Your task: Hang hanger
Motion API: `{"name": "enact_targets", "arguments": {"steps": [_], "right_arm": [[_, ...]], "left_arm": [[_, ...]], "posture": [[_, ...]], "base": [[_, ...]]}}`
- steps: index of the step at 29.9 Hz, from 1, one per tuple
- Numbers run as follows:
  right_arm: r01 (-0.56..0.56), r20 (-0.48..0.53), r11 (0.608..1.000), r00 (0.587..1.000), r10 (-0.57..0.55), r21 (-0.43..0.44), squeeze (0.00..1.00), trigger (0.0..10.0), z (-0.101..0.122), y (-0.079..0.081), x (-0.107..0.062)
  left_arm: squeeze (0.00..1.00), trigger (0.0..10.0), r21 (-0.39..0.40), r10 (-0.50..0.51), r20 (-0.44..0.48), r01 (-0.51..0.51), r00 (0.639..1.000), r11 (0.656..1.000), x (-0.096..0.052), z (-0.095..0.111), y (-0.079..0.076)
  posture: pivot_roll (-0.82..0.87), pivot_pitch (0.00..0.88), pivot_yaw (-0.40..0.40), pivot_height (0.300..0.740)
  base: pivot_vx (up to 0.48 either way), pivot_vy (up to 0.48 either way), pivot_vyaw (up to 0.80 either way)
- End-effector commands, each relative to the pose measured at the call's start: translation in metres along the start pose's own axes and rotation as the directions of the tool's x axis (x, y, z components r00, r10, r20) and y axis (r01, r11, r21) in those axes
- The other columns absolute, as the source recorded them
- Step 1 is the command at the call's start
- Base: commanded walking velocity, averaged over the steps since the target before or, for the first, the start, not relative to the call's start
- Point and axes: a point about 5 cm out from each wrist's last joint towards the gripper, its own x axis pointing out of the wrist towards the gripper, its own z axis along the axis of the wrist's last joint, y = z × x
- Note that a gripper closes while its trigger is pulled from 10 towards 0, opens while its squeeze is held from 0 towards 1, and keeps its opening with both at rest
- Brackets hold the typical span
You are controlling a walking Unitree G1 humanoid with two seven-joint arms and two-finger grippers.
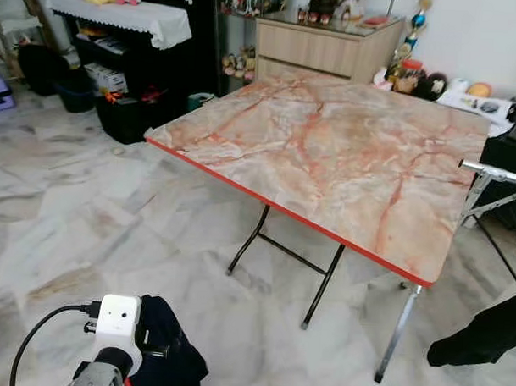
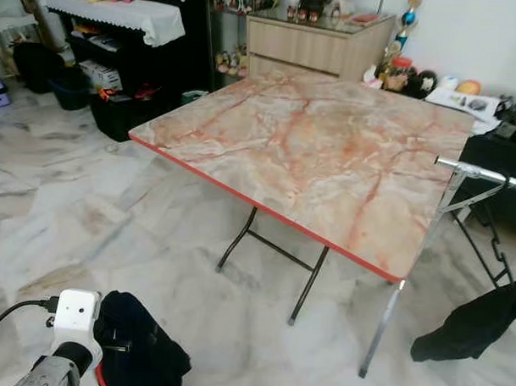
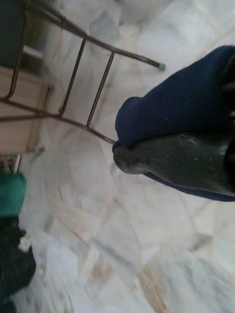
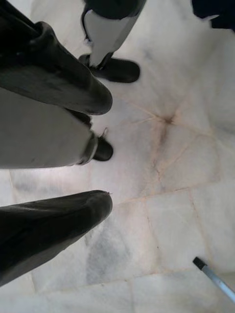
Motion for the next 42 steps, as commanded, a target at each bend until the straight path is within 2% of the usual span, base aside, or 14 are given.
{"name": "enact_targets", "arguments": {"steps": [1,20,28,31,36,42], "right_arm": [[0.01,-0.011,1.0,1.0,-0.01,0.004,0.0,10.0,-0.003,-0.004,0.0],[0.004,-0.011,1.0,1.0,-0.004,0.001,0.0,10.0,-0.003,-0.003,0.0],[-0.001,-0.005,1.0,1.0,0.001,0.006,0.0,10.0,-0.004,-0.003,-0.001],[-0.002,-0.004,1.0,1.0,0.002,0.005,0.0,10.0,-0.004,-0.002,-0.001],[-0.003,0.002,1.0,1.0,0.003,0.015,0.0,10.0,-0.004,-0.002,-0.001],[-0.007,0.008,1.0,1.0,0.007,0.017,0.0,10.0,-0.003,-0.002,-0.001]], "left_arm": [[0.0,10.0,-0.001,-0.017,0.067,0.017,0.998,1.0,0.003,0.013,-0.005],[0.0,10.0,0.0,-0.006,0.067,0.006,0.998,1.0,0.004,0.016,-0.003],[0.0,10.0,-0.039,0.03,0.088,-0.027,0.996,0.999,0.006,0.022,0.002],[0.0,10.0,-0.007,0.045,0.104,-0.044,0.994,0.999,0.005,0.025,0.005],[0.0,10.0,-0.019,0.058,0.106,-0.056,0.993,0.998,0.005,0.026,0.007],[0.0,10.0,-0.036,0.075,0.115,-0.071,0.991,0.997,0.005,0.029,0.007]], "posture": [[0.21,0.011,-0.008,0.74],[0.22,0.008,-0.004,0.74],[0.22,0.0,0.001,0.74],[0.22,0.0,0.002,0.74],[0.22,0.0,0.001,0.74],[0.22,0.0,-0.002,0.74]], "base": [[0.0,0.0,-0.8],[0.0,0.0,-0.8],[0.0,0.0,-0.79],[0.0,0.0,-0.79],[0.0,-0.391,0.0],[0.0,0.0,0.0]]}}
